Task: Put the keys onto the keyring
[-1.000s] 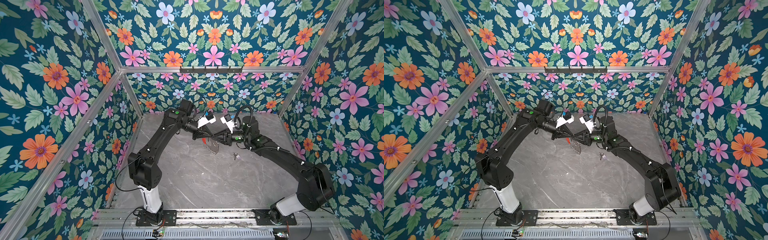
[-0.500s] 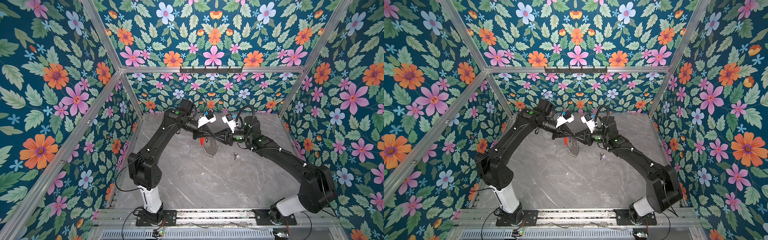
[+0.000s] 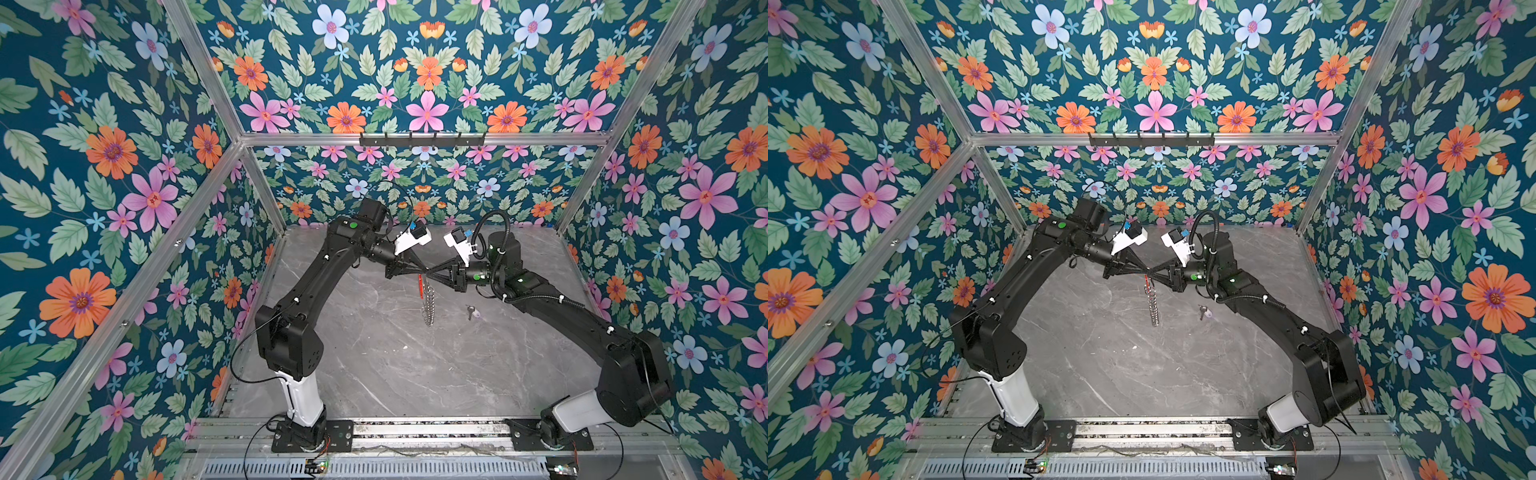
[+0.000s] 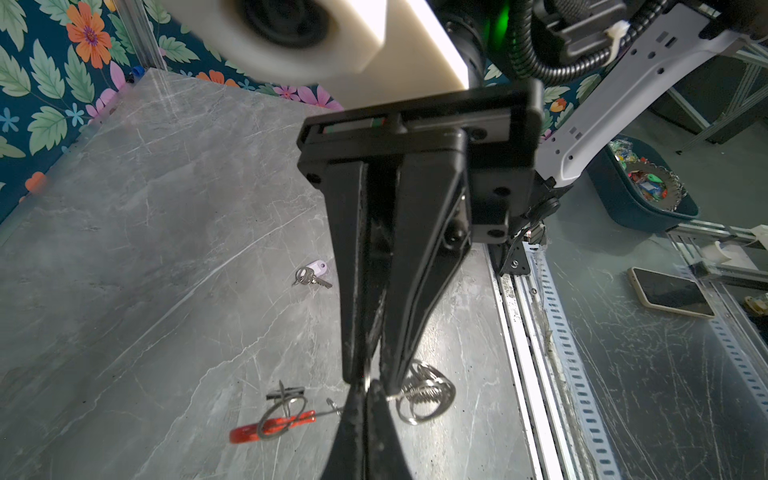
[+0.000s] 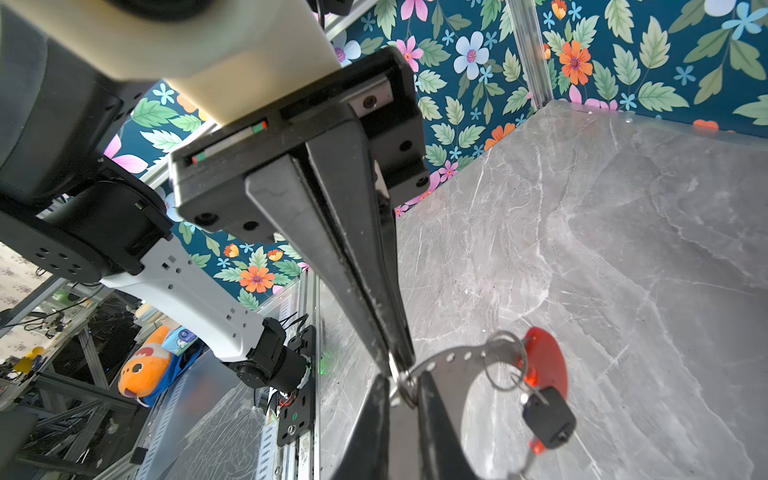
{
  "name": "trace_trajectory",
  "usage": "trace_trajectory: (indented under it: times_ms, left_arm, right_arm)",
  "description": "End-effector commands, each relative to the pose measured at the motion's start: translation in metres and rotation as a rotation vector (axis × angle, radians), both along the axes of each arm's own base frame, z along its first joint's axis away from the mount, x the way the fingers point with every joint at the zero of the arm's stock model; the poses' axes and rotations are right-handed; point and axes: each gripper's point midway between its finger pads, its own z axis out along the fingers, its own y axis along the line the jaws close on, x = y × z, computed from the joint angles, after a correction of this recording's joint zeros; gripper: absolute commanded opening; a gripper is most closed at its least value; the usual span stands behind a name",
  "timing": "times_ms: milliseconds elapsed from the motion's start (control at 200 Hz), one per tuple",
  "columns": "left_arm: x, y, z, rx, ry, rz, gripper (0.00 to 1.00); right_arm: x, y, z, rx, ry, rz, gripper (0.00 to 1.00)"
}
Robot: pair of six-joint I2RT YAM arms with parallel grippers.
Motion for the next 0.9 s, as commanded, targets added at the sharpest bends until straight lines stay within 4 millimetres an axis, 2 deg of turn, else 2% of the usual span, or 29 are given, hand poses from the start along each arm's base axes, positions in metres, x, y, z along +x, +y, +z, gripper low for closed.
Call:
trace_trajectory:
  times_ms: [0,285,385,440,495,550,686,696,786,896]
  left_arm:
    - [-0.007,-0.001,0.008,-0.030,0.015,-0.021,0.00]
    - [-0.006,-0.001,0.006,-0.023,0.020,-0.016,0.00]
    - [-0.002,0.000,0.007,-0.011,-0.016,0.001,0.16]
    - [0.009,0.001,0.009,0.000,-0.064,0.057,0.21]
    - [0.028,0.002,0.017,-0.036,-0.110,0.150,0.22]
    - [0.042,0.007,0.031,-0.105,-0.160,0.249,0.28]
    - [0.068,0.036,0.065,-0.325,-0.256,0.485,0.35]
    - [0.068,0.039,0.072,-0.346,-0.268,0.499,0.35]
    - [0.077,0.058,0.083,-0.427,-0.296,0.603,0.37]
    - [0.076,0.059,0.084,-0.433,-0.301,0.589,0.37]
  right_arm:
    - [0.003,0.002,0.008,0.018,-0.031,-0.003,0.10]
    - [0.008,0.004,0.013,0.036,-0.043,-0.030,0.00]
    - [0.017,0.003,0.014,0.037,-0.073,-0.087,0.00]
    - [0.022,0.002,0.017,0.057,-0.092,-0.115,0.00]
    - [0.027,0.001,0.020,0.082,-0.110,-0.142,0.00]
    - [0.031,0.000,0.024,0.109,-0.131,-0.168,0.00]
    - [0.040,-0.003,0.033,0.180,-0.188,-0.223,0.00]
    - [0.041,-0.003,0.035,0.188,-0.194,-0.225,0.00]
    - [0.047,-0.003,0.043,0.254,-0.233,-0.246,0.00]
    - [0.049,-0.003,0.060,0.365,-0.292,-0.257,0.00]
